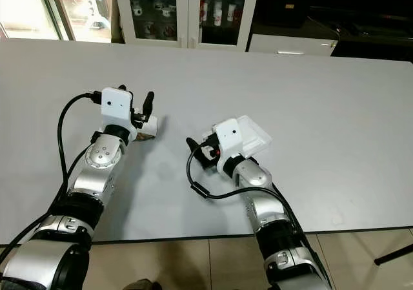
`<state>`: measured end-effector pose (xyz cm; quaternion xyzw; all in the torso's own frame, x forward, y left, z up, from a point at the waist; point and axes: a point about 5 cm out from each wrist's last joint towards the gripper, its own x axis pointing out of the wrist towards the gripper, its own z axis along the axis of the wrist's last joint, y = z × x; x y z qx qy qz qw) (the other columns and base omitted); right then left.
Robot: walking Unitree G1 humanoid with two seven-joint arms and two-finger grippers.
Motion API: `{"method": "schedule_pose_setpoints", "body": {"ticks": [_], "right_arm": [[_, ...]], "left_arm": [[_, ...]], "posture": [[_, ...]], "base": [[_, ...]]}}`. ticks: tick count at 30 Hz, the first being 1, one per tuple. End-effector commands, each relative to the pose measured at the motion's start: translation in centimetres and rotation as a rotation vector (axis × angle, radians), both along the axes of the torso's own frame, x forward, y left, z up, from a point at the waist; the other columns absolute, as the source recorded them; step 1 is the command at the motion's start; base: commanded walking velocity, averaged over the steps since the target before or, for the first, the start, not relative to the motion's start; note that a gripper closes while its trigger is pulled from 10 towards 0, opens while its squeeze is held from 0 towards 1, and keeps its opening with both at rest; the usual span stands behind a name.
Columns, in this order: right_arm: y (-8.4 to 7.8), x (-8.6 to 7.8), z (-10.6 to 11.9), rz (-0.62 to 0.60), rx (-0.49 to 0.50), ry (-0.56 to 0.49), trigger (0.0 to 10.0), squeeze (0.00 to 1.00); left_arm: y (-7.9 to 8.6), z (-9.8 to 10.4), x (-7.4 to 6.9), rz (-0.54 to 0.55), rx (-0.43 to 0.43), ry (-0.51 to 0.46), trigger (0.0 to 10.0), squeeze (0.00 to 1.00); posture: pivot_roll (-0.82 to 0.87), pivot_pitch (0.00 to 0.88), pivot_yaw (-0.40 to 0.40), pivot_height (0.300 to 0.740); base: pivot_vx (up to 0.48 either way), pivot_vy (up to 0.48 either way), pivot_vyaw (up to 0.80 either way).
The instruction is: Picking trash to rubbish bin
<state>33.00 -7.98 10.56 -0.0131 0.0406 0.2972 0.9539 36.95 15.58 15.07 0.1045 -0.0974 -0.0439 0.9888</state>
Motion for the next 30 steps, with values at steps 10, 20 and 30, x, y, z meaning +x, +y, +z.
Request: {"method": "schedule_pose_setpoints", "body": {"ticks": [10, 20, 30], "right_arm": [[-0.8, -0.2, -0.6, -0.031, -0.085, 0.016, 10.0, 1.00], [-0.5, -0.5, -1.0, -0.022, -0.121, 0.021, 10.0, 0.00], [-0.3, -0.7, -1.4, -0.010, -0.132, 0.045, 10.0, 0.00]], "left_arm": [[-0.7, 0.1, 0.3, -0.033, 0.003, 0.016, 10.0, 0.00], [-0.8, 0.1, 0.3, -0.044, 0.004, 0.017, 10.0, 0.00], [-1.0, 0.2, 0.3, -0.052, 0.004, 0.017, 10.0, 0.00]], "posture": [[-0.03, 0.040, -0.069, 0.740], [-0.03, 0.040, -0.067, 0.740], [-0.03, 0.043, -0.067, 0.740]], "base": [[0.000, 0.000, 0.00], [0.000, 0.000, 0.00], [0.000, 0.000, 0.00]]}}
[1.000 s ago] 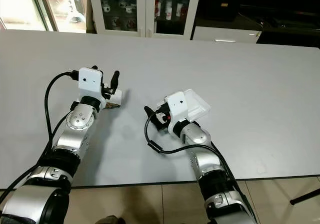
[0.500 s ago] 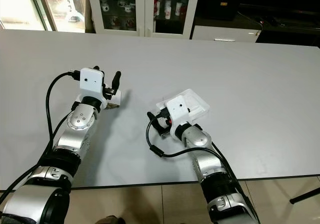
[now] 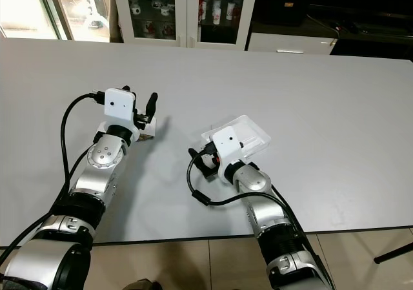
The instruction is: Picking trash to rubbish bin
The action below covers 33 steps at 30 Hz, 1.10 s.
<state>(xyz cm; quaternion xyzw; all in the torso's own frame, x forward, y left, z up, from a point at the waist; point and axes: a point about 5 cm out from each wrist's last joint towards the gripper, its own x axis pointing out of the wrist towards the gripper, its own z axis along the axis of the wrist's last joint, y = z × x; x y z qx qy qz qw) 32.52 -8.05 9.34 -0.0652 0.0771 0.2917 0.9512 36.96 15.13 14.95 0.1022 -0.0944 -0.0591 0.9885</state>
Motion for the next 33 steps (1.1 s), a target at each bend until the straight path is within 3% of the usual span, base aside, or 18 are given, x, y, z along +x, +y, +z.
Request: {"method": "schedule_pose_setpoints", "body": {"ticks": [1, 10, 20, 33], "right_arm": [[-0.2, -0.2, -0.2, -0.004, -0.012, 0.009, 10.0, 0.00], [0.3, -0.5, -0.3, 0.027, -0.002, 0.037, 10.0, 0.00], [0.1, -1.1, -2.5, 0.028, -0.098, 0.172, 10.0, 0.00], [0.0, -1.1, -2.7, 0.008, -0.107, 0.196, 10.0, 0.00]], "left_arm": [[-0.5, 0.3, 0.3, -0.023, 0.005, 0.008, 10.0, 0.00], [-0.7, 0.3, 0.3, -0.029, 0.002, 0.008, 10.0, 0.00], [-0.7, 0.3, 0.3, -0.030, 0.001, 0.008, 10.0, 0.00], [-0.8, 0.2, 0.3, -0.036, 0.005, 0.010, 10.0, 0.00]], "posture": [[-0.03, 0.043, -0.067, 0.740], [-0.03, 0.041, -0.068, 0.740], [-0.03, 0.043, -0.069, 0.740], [-0.03, 0.043, -0.066, 0.740]], "base": [[0.000, 0.000, 0.00], [0.000, 0.000, 0.00], [0.000, 0.000, 0.00], [0.000, 0.000, 0.00]]}}
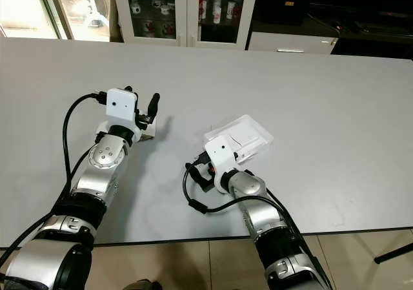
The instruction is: Picking trash to rubbish bin
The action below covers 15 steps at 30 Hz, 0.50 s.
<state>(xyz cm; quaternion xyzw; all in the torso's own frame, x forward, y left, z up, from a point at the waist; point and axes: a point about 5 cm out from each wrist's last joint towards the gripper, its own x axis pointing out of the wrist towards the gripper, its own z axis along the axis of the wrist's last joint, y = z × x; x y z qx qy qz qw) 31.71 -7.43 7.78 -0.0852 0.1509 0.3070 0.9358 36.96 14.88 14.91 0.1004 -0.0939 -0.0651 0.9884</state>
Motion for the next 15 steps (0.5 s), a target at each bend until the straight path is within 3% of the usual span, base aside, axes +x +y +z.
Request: {"method": "schedule_pose_setpoints", "body": {"ticks": [1, 5, 6, 15], "right_arm": [[-0.65, -0.30, -1.17, -0.028, -0.028, 0.062, 10.0, 0.00], [-0.73, -0.21, -1.15, -0.036, -0.031, 0.056, 10.0, 0.00], [-0.76, -0.17, -1.08, -0.040, -0.024, 0.052, 0.0, 0.00], [-0.72, -0.14, -0.93, -0.035, -0.019, 0.045, 0.0, 0.00]], "left_arm": [[-0.56, 0.29, 0.27, -0.023, 0.007, 0.008, 10.0, 0.00], [-0.58, 0.26, 0.28, -0.022, 0.012, 0.010, 10.0, 0.00], [-0.59, 0.20, 0.27, -0.022, 0.011, 0.012, 10.0, 0.00], [-0.64, 0.17, 0.24, -0.024, 0.008, 0.013, 10.0, 0.00]], "posture": [[-0.03, 0.043, -0.066, 0.740], [-0.03, 0.044, -0.066, 0.740], [-0.03, 0.044, -0.067, 0.740], [-0.03, 0.045, -0.068, 0.740]], "base": [[0.000, 0.000, 0.00], [0.000, 0.000, 0.00], [0.000, 0.000, 0.00], [0.000, 0.000, 0.00]]}}
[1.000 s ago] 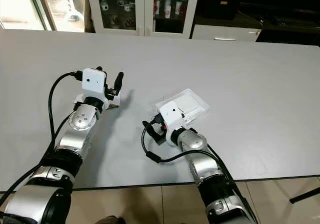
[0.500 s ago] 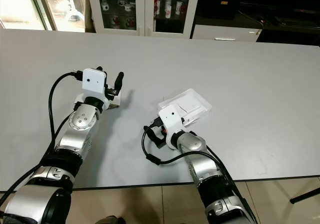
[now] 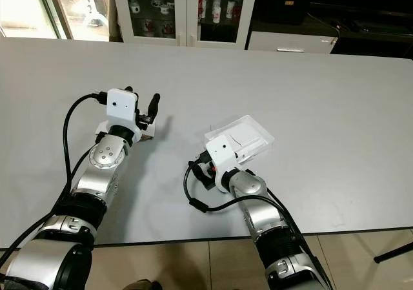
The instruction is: Picking trash to rubbish bin
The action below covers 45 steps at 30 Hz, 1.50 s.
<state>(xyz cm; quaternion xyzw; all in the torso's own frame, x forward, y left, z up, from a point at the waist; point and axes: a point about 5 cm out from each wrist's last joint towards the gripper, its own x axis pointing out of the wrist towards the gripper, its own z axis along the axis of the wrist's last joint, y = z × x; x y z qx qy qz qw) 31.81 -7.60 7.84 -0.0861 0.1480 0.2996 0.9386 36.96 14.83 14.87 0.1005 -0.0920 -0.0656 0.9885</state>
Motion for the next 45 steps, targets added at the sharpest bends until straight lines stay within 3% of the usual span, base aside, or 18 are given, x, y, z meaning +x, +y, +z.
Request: {"method": "schedule_pose_setpoints", "body": {"ticks": [1, 45], "right_arm": [[-0.6, -0.2, -1.0, -0.022, -0.017, 0.052, 0.0, 0.00], [-1.0, 1.0, 0.5, -0.126, 0.044, -0.057, 0.0, 0.00]], "left_arm": [[-0.6, 0.2, 0.2, -0.025, 0.008, 0.010, 10.0, 0.00], [-0.9, -0.1, 0.1, -0.052, 0.007, 0.024, 10.0, 0.00]], "posture": [[-0.03, 0.045, -0.068, 0.740], [-0.03, 0.047, -0.069, 0.740]], "base": [[0.000, 0.000, 0.00], [0.000, 0.000, 0.00]]}}
